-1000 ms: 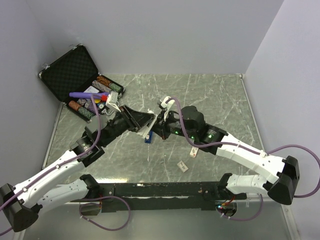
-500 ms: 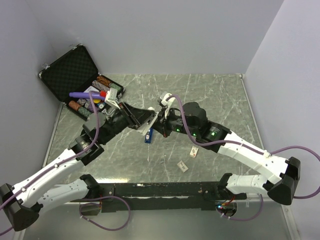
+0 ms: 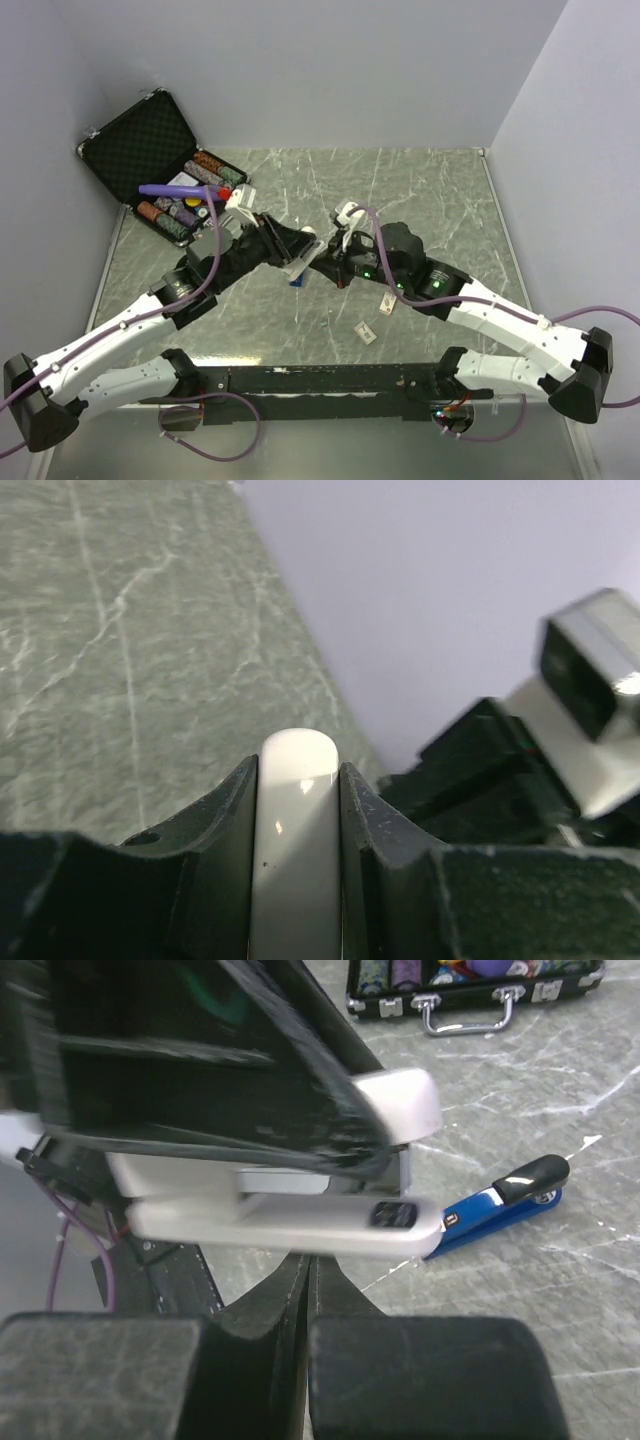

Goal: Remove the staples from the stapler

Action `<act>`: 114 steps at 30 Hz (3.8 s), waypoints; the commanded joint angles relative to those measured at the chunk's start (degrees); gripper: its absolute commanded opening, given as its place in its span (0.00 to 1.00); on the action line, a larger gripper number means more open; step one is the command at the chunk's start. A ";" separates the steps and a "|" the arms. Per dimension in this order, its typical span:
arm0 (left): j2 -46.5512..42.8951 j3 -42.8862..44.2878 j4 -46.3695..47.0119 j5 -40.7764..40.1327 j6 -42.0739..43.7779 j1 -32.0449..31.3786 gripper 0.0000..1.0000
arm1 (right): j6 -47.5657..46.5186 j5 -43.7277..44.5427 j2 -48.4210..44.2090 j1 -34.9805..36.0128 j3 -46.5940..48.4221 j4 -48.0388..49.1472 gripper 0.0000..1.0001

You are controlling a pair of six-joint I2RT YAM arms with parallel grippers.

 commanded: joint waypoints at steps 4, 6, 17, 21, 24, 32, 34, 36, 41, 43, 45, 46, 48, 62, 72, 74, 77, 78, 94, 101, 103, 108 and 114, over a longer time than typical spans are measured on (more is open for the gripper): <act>4.91 3.92 -0.20 -15.29 10.20 -0.35 0.01 | 2.16 2.98 -5.80 0.21 -3.68 2.84 0.00; 7.55 5.33 -0.02 -20.56 13.36 -0.27 0.01 | 2.25 3.59 -6.33 0.21 -4.65 2.05 0.00; 29.68 10.25 10.34 -22.17 22.60 13.61 0.01 | 4.01 4.66 -9.41 0.12 -8.52 1.43 0.00; 41.90 18.32 9.04 -19.45 25.32 18.97 0.01 | 4.89 2.90 -9.50 0.12 -9.40 1.95 0.00; 49.73 23.25 10.00 -16.73 27.70 21.61 0.01 | 5.41 1.76 -9.85 0.12 -10.01 2.30 0.00; 61.95 32.83 12.29 -9.78 33.85 25.84 0.01 | 5.24 0.87 -10.55 0.12 -10.98 2.66 0.00; 63.54 34.16 13.16 -8.55 35.95 26.19 0.01 | 5.24 0.78 -10.72 0.21 -11.07 2.83 0.00; 65.03 35.39 13.52 -8.11 37.89 26.36 0.01 | 5.15 0.70 -10.64 0.21 -10.89 2.66 0.00; 70.48 41.89 7.73 -5.56 38.78 28.47 0.01 | 5.24 1.05 -10.73 0.21 -10.98 2.83 0.00; 71.37 42.16 7.28 -4.59 38.78 28.91 0.01 | 5.59 1.14 -10.90 0.21 -11.33 3.18 0.00; 71.89 41.81 7.54 -4.24 38.95 28.91 0.01 | 5.94 1.05 -10.81 0.21 -11.59 3.45 0.00; 72.25 42.25 6.59 -4.24 39.13 29.00 0.01 | 6.20 1.14 -10.55 0.21 -11.68 3.62 0.00; 72.69 42.25 6.31 -4.15 39.57 29.00 0.04 | 6.56 0.87 -10.29 0.21 -11.42 3.36 0.00; 72.34 40.23 5.79 -2.83 39.22 29.00 0.40 | 8.23 1.93 -8.09 0.29 -10.19 2.31 0.11; 69.45 39.61 4.38 -5.11 39.22 29.00 0.59 | 8.32 2.63 -7.21 0.29 -9.40 1.78 0.25; 67.25 39.79 3.42 -6.52 38.34 29.00 0.60 | 8.23 2.89 -6.95 0.29 -9.31 1.95 0.28; 61.72 38.66 -0.36 -7.40 35.45 28.92 0.62 | 7.70 4.03 -6.25 0.29 -8.79 1.43 0.35; 59.87 37.60 -0.89 -7.66 34.39 28.74 0.63 | 7.44 4.82 -5.98 0.29 -8.61 0.90 0.39; 50.01 28.10 -13.54 -7.67 26.83 15.29 0.77 | 6.83 8.26 -6.85 -7.26 -5.27 -8.32 0.64; 48.08 23.97 -13.90 -8.89 24.54 13.36 0.80 | 6.56 7.29 -8.62 -10.08 -5.53 -10.00 0.69; 48.52 23.79 -14.34 -10.29 24.80 12.57 0.81 | 6.65 6.76 -8.44 -10.08 -5.53 -10.00 0.70; 50.01 23.18 -14.43 -10.83 24.72 10.90 0.81 | 7.44 6.32 -8.26 -10.08 -6.06 -9.30 0.70; 50.71 22.39 -14.52 -10.74 24.45 10.28 0.79 | 7.79 6.23 -8.35 -10.08 -6.76 -8.94 0.70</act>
